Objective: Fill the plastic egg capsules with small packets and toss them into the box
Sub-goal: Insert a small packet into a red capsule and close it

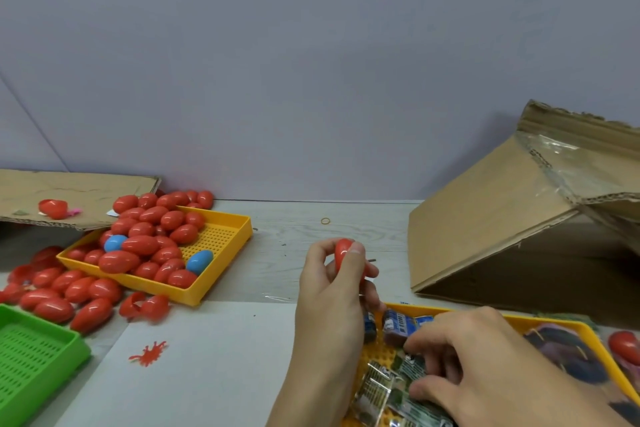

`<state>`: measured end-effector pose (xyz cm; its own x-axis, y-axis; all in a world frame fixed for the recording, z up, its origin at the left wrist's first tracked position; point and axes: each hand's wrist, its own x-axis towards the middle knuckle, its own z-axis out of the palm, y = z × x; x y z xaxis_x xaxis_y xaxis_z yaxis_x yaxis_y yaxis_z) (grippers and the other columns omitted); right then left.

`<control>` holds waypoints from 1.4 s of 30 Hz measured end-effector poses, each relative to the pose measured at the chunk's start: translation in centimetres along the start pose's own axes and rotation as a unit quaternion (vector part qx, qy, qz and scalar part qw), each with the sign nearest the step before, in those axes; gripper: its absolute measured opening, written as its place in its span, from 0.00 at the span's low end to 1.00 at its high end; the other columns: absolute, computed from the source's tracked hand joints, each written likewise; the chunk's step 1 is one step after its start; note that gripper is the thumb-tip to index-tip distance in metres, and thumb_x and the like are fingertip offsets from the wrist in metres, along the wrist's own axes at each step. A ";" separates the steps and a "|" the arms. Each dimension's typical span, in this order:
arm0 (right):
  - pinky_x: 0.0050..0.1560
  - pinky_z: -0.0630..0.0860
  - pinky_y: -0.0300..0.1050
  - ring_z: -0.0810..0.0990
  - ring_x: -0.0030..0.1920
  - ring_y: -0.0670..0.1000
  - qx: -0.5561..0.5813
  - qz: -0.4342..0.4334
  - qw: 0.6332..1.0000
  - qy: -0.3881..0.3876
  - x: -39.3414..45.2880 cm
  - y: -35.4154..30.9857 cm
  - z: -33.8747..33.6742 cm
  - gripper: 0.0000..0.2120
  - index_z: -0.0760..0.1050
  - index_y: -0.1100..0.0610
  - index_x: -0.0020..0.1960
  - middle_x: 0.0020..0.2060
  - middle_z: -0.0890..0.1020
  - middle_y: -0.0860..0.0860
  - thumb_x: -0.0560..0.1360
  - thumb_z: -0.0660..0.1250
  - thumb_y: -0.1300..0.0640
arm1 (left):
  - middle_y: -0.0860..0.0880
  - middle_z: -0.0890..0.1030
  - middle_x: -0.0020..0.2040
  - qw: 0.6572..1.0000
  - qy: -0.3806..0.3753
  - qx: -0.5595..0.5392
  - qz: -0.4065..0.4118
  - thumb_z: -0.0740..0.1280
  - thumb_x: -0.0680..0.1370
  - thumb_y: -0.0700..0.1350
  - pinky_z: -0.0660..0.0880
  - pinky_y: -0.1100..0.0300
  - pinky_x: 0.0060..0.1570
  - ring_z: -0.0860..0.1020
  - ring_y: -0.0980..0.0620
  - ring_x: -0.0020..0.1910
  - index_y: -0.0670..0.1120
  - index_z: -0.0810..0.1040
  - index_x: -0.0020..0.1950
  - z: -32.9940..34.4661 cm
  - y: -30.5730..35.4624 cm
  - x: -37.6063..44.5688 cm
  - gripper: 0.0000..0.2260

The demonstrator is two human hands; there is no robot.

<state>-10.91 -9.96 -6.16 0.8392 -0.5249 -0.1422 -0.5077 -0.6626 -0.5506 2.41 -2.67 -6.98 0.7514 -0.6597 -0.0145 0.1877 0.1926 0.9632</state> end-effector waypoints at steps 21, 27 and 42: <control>0.38 0.76 0.33 0.78 0.43 0.38 -0.019 0.010 0.985 0.173 -0.9 -0.9 -0.2 0.06 0.78 0.40 0.41 0.38 0.79 0.36 0.73 0.64 0.42 | 0.48 0.81 0.33 1.000 -0.016 -0.020 -0.008 0.65 0.80 0.41 0.75 0.60 0.30 0.75 0.53 0.27 0.46 0.77 0.49 0.1 -0.1 0.0 0.02; 0.35 0.74 0.31 0.81 0.37 0.36 0.229 0.071 0.934 0.265 -0.6 0.1 0.4 0.09 0.83 0.43 0.34 0.32 0.83 0.38 0.70 0.74 0.55 | 0.47 0.79 0.34 0.999 -0.033 -0.031 -0.026 0.64 0.80 0.37 0.75 0.59 0.29 0.75 0.51 0.28 0.45 0.81 0.47 0.3 -0.2 -0.1 0.08; 0.40 0.81 0.49 0.86 0.35 0.52 0.444 0.089 0.862 0.227 -0.4 0.1 -0.4 0.14 0.86 0.53 0.38 0.33 0.86 0.53 0.54 0.77 0.49 | 0.51 0.76 0.32 0.995 -0.072 0.067 -0.034 0.65 0.78 0.42 0.72 0.61 0.30 0.73 0.53 0.28 0.52 0.81 0.41 0.2 0.1 -0.4 0.09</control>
<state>-11.36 -10.05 -5.81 0.4972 -0.8653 -0.0642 -0.1017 0.0154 -0.9947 2.01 -2.58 -6.83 0.6393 -0.7672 -0.0521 0.1427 0.0518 0.9884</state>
